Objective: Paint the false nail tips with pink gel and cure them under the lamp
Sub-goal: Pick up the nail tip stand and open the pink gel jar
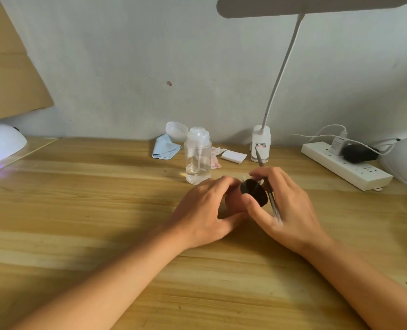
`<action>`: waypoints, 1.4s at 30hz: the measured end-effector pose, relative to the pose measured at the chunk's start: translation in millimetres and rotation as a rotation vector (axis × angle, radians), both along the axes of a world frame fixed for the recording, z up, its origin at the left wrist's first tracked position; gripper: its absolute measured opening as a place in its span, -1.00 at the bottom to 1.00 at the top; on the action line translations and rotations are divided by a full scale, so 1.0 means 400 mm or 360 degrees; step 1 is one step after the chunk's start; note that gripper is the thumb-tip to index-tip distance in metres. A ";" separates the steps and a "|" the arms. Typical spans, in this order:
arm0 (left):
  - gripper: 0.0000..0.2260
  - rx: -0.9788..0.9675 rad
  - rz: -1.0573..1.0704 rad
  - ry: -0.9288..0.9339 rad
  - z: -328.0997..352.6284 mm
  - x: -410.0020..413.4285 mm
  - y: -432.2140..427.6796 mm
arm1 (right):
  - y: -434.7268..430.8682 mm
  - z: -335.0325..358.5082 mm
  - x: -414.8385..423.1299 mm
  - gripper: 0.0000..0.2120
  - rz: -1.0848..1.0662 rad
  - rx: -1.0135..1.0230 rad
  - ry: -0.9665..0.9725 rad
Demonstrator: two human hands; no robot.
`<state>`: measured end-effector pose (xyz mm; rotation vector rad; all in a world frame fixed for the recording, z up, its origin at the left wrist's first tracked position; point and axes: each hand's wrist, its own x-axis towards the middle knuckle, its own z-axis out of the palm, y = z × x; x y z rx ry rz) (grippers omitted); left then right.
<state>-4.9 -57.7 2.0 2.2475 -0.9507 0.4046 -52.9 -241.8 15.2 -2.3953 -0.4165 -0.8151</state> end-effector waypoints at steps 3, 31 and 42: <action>-0.52 -0.0050 0.0008 0.0038 0.000 0.000 -0.001 | 0.001 0.001 -0.001 -0.58 -0.0002 0.0029 -0.0026; -0.50 -0.0386 0.0044 -0.0006 0.010 0.002 0.006 | -0.109 -0.028 0.063 -0.58 -0.0707 0.0808 0.0377; -0.53 -0.0392 0.0189 -0.0135 0.006 0.018 0.006 | 0.016 0.064 -0.008 -0.76 -0.0111 0.0646 -0.0543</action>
